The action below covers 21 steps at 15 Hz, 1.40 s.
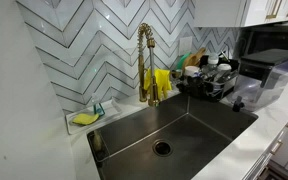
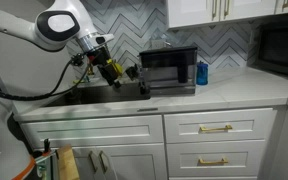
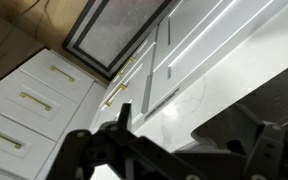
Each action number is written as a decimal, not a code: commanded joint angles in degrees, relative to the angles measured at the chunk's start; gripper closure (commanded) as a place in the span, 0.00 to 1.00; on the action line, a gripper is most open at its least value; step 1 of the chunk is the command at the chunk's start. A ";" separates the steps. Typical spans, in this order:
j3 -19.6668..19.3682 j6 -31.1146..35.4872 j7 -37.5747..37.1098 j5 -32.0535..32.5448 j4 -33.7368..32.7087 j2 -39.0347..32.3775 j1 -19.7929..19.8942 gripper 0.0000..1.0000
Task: Move the faucet to the right
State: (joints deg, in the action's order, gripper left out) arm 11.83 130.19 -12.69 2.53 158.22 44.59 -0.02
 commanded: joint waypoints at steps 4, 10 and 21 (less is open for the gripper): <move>-0.61 -0.35 -0.38 0.55 1.80 -0.57 -0.57 0.00; -0.62 -0.35 -0.38 0.56 1.77 -0.78 -0.58 0.00; 0.89 17.72 14.41 -1.89 -10.13 -13.86 -15.07 0.00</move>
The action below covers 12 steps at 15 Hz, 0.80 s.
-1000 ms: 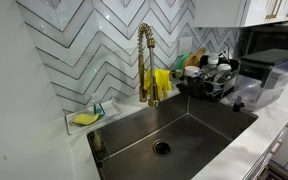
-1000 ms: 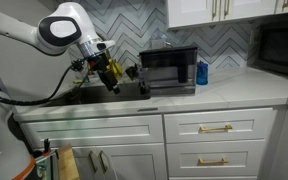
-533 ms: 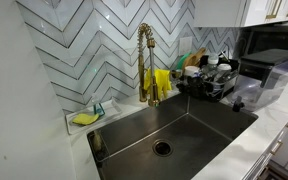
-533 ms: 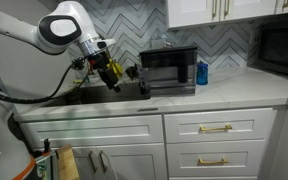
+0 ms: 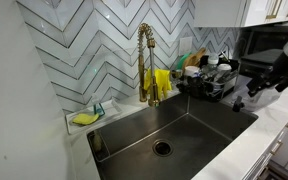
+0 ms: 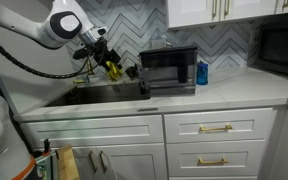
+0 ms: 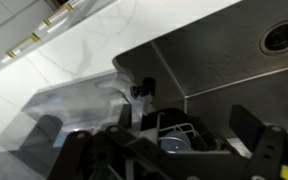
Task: Move the faucet to the right
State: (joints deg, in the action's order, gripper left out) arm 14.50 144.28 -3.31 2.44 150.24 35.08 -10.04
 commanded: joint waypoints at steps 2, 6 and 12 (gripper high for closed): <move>-2.41 6.16 8.57 -3.19 -3.48 -6.82 -8.78 0.00; -6.31 11.63 18.70 -9.65 -6.18 -11.76 -17.65 0.00; -7.77 11.47 24.65 -15.48 -7.18 -12.44 -21.43 0.00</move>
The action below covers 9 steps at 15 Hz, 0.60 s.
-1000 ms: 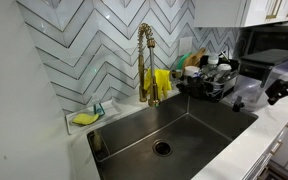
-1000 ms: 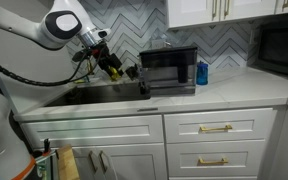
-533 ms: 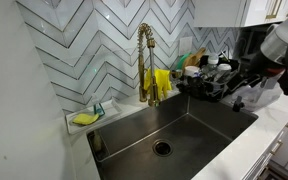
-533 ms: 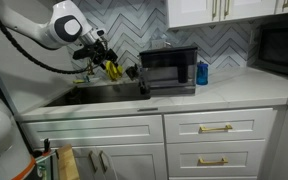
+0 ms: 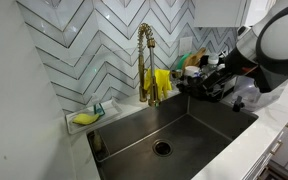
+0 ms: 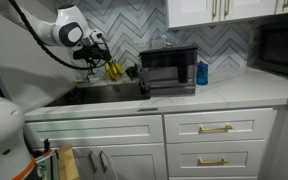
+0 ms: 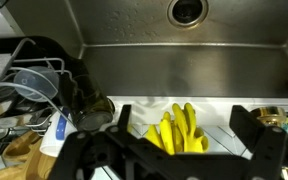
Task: Move the faucet to the right
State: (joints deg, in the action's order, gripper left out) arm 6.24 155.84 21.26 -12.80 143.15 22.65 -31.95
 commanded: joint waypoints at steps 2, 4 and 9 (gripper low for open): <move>0.61 -0.10 0.06 -0.20 -0.09 0.03 0.95 0.00; 0.63 -0.10 0.06 -0.20 -0.09 0.04 1.10 0.00; -4.73 -1.60 10.09 -11.81 -1.79 -2.22 -7.81 0.00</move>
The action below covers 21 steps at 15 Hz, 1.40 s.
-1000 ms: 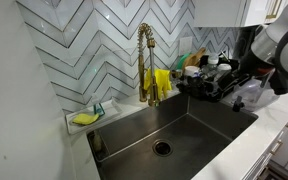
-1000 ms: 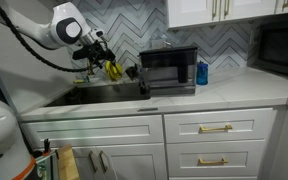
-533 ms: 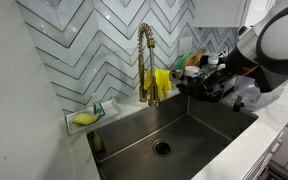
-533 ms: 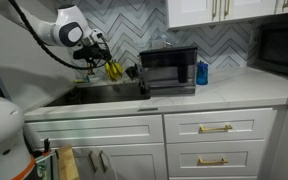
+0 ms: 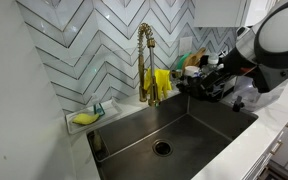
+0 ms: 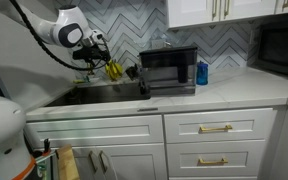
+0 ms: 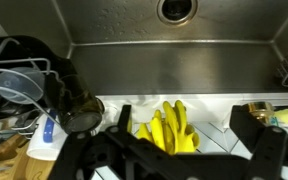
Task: Move the faucet to the right
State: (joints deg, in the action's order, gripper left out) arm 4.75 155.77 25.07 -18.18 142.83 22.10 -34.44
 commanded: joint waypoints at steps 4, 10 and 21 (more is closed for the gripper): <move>-6.83 -4.27 17.64 -16.02 -3.73 -3.22 -12.38 0.00; -4.95 -10.28 32.05 -25.37 -9.43 -8.40 -12.23 0.00; 5.26 -12.59 47.35 -36.83 -19.99 -19.05 -3.12 0.00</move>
State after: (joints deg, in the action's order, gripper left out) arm 6.52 144.67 68.37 -52.07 125.64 5.84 -41.12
